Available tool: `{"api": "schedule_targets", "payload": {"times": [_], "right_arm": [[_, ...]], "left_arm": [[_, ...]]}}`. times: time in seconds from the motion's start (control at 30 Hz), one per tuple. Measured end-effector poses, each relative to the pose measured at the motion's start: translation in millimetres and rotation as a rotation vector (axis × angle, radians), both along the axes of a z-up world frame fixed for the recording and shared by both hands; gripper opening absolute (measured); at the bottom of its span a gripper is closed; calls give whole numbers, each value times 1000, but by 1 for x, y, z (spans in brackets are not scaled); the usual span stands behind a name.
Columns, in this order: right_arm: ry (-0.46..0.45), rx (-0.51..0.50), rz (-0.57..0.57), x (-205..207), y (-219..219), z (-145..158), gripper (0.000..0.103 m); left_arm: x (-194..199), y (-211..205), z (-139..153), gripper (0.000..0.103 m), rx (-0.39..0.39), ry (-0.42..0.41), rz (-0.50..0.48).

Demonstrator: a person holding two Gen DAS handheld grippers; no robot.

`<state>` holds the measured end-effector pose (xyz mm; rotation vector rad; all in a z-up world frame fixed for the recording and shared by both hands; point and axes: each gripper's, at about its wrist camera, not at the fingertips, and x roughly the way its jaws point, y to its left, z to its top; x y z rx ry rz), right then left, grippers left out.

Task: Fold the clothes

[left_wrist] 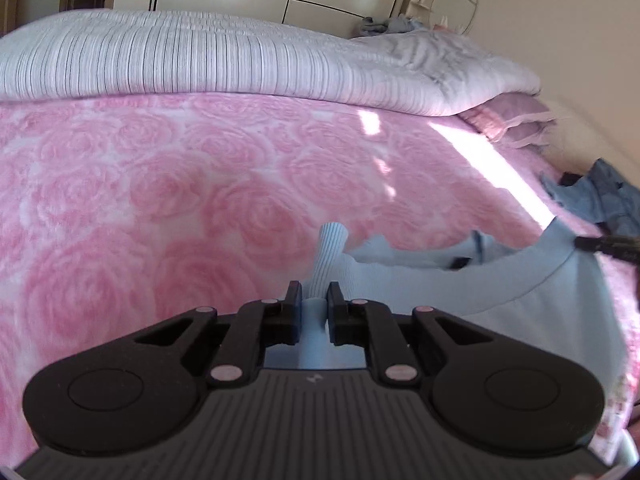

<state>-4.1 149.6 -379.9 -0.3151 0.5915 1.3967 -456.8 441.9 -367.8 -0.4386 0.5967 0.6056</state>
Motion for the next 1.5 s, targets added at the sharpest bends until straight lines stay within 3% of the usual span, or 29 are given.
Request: {"api": "schedule_targets", "payload": {"times": [0.17, 0.3, 0.47, 0.57, 0.8, 0.93, 1.0, 1.03, 1.07, 1.1, 1.2, 1.27, 1.4, 1.5], "right_arm": [[-34, 25, -33, 8, 17, 5, 9], [-54, -50, -36, 12, 36, -11, 9], [-73, -25, -51, 14, 43, -15, 9], [-81, -23, -63, 15, 50, -14, 9], [-120, -140, -77, 11, 74, -46, 9], [-139, -205, -60, 7, 78, -53, 10], [-141, -233, -77, 6, 75, -45, 21], [-156, -236, -108, 5, 71, -39, 36], [-166, -214, -142, 3, 62, -31, 43], [-175, -192, -174, 0, 53, -22, 44], [-154, -106, -201, -24, 21, 2, 44], [-122, -56, -139, -54, 4, 8, 44], [-110, -1, 53, -137, -7, -8, 44], [-173, -18, 113, -176, 8, -34, 44]], "left_arm": [[15, 19, -3, 11, 28, -2, 19], [33, 26, -24, 11, 25, 102, -9], [29, 28, -20, 11, 75, 30, 17], [34, 31, -23, 11, 90, 41, 27], [47, 34, -54, 13, 70, 127, 28], [43, 34, -44, 25, 66, 166, 59], [34, 31, -33, 26, 76, 178, 102], [28, 27, -25, 25, 88, 181, 128], [21, 21, -17, 21, 98, 180, 152], [13, 12, -9, 21, 107, 171, 168], [-2, -26, 11, 21, 92, 119, 142], [-2, -60, 14, 21, 74, 87, 92], [21, -122, 2, 20, 97, 81, -18], [44, -144, -19, 18, 140, 124, -52]]}}
